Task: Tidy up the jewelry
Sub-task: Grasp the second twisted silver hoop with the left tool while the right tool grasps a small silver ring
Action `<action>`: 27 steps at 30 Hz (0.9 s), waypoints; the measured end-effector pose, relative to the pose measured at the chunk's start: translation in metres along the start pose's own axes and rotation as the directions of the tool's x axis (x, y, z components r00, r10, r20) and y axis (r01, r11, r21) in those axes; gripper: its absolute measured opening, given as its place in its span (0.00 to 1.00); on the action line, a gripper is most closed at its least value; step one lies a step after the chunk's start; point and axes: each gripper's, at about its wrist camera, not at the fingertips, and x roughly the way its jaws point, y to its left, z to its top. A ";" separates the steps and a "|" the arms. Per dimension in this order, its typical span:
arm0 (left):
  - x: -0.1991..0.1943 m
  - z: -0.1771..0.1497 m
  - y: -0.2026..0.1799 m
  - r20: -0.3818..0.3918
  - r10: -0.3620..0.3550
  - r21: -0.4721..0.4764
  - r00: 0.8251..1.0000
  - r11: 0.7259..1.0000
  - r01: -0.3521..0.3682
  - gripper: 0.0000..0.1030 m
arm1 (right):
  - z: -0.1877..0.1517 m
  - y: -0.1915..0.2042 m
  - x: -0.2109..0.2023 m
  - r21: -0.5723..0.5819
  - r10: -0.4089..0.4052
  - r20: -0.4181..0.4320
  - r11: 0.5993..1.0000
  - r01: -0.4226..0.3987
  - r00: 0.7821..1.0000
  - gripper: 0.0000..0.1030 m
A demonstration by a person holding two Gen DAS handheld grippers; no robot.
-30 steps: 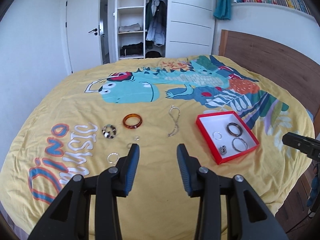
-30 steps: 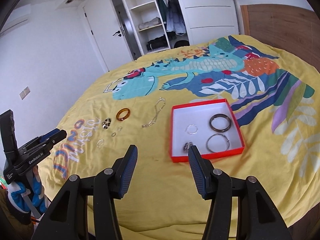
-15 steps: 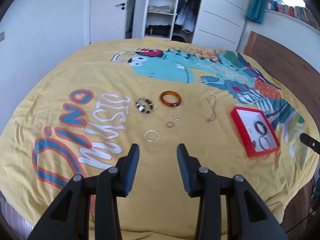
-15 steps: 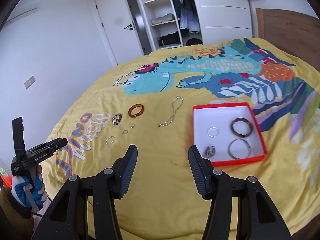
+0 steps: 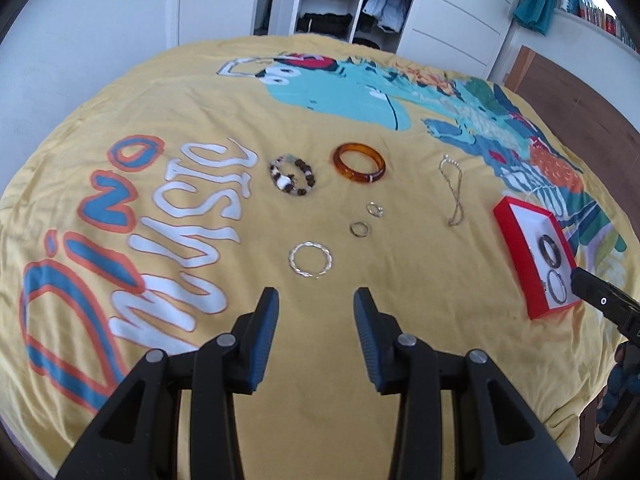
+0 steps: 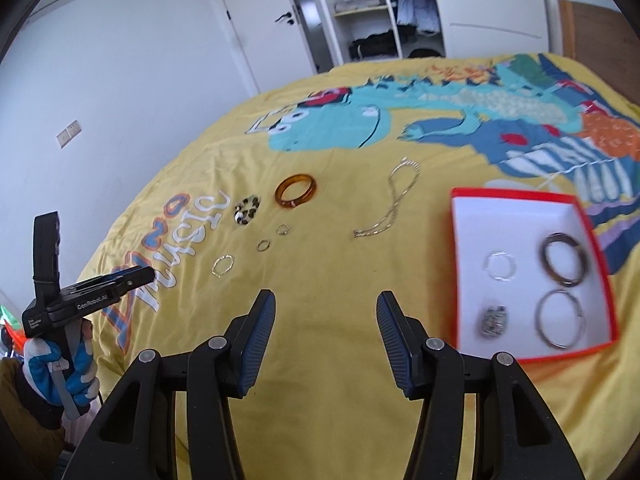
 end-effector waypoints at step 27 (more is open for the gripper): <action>0.115 0.009 0.018 -0.055 0.047 -0.066 0.997 0.997 -0.051 0.42 | 0.018 0.032 0.161 -0.131 0.099 -0.145 0.984 -0.118 0.985 0.51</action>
